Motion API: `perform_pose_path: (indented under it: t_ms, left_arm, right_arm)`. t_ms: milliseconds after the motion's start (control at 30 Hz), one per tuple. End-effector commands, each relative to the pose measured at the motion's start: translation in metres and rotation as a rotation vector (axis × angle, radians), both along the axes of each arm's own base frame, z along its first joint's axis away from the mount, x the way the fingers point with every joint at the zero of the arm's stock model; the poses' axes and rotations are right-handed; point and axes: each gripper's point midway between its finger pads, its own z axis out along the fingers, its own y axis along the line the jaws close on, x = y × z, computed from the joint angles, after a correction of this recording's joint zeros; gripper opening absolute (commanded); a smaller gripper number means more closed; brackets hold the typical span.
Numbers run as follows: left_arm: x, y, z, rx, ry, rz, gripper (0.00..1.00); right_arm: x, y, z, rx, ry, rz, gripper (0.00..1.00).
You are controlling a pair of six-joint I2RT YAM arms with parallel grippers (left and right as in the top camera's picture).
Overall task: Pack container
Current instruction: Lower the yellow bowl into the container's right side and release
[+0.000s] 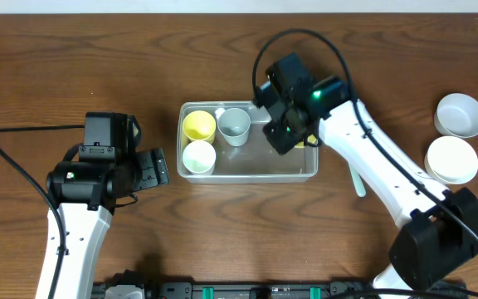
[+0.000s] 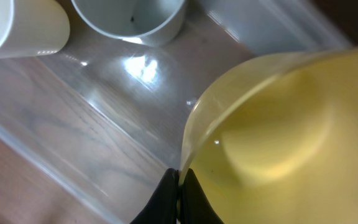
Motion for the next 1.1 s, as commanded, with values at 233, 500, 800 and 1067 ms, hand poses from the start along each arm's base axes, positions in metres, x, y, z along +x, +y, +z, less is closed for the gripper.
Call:
perform_pose_path:
  t_ms: [233,500,800,1067]
  left_arm:
    - [0.0,0.0,0.0,-0.007,-0.001,0.012,0.87]
    - [0.0,0.001,0.0,-0.007,0.0,0.012,0.87]
    - [0.0,0.001,0.0,-0.006,-0.001,0.012,0.87]
    - [0.0,0.001,0.0,-0.006,-0.001,0.012,0.87]
  right_arm:
    - [0.001,-0.006,-0.029,-0.049,-0.03,0.052,0.02]
    - [0.008,-0.002,-0.026,-0.033,-0.062,0.051,0.33]
    - [0.008,-0.002,-0.027,-0.035,-0.059,0.051,0.5]
    - [0.003,-0.005,-0.029,-0.046,-0.04,0.051,0.22]
